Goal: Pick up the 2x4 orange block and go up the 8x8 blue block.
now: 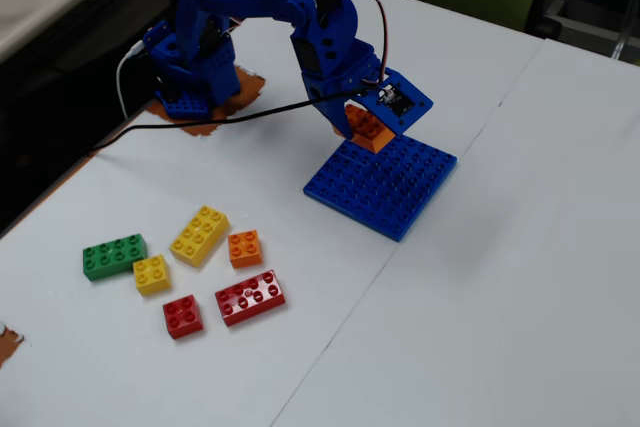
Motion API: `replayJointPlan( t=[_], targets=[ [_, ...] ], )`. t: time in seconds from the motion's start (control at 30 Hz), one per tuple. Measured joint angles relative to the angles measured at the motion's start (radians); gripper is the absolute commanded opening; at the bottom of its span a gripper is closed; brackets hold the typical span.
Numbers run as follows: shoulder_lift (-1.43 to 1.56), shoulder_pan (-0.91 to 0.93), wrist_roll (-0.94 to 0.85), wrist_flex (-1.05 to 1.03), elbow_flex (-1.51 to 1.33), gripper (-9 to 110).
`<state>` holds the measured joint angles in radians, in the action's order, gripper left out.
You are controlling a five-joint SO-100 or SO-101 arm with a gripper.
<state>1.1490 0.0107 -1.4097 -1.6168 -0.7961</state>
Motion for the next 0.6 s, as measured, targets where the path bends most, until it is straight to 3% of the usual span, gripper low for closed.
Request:
replayJointPlan(
  t=[0.6],
  targets=[
    [0.0, 0.0, 0.023, 0.025, 0.0, 0]
  ],
)
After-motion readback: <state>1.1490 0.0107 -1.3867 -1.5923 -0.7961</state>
